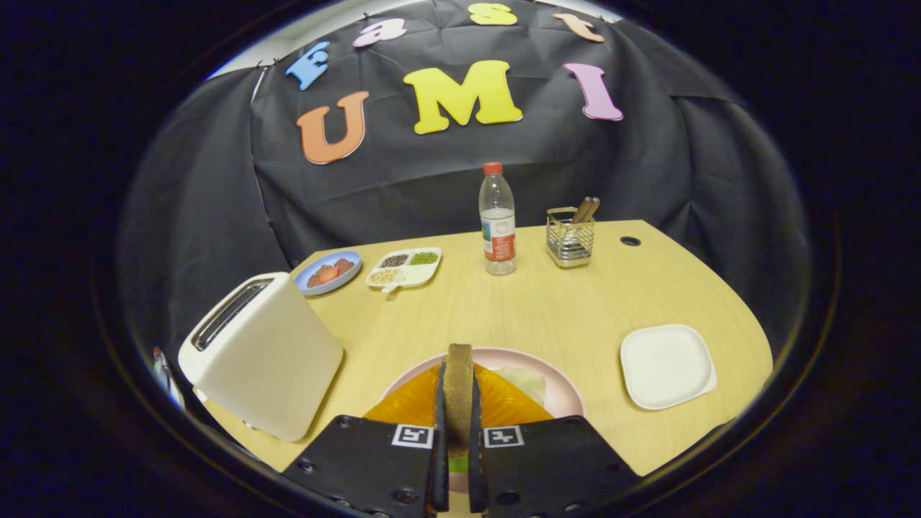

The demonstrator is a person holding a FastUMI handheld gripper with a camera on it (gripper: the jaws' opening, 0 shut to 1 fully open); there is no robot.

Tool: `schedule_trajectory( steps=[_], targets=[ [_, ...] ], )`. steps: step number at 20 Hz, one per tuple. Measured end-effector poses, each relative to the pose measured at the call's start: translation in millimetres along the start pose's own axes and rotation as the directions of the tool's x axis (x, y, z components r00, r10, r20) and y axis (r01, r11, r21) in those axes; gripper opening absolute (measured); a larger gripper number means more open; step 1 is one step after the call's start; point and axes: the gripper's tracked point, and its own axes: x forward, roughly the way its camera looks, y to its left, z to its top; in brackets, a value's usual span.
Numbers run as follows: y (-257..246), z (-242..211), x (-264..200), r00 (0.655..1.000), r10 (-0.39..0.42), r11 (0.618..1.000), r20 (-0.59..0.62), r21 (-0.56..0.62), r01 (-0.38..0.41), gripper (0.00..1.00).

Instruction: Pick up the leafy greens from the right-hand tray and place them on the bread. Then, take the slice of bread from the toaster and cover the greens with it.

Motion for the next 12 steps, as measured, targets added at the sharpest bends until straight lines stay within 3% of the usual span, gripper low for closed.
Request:
schedule_trajectory(
  steps=[6,9,10,12],
  targets=[
    [-20,-18,17,1.0,-0.013,1.0,-0.005,-0.029,0.012,0.11],
    [-31,-24,24,0.999,-0.041,0.997,-0.002,-0.058,0.041,0.17],
    [-32,-25,24,0.999,-0.037,0.998,-0.002,-0.055,0.036,0.29],
    [-41,-29,27,0.998,-0.065,0.997,-0.007,-0.039,0.065,0.34]
  ],
)
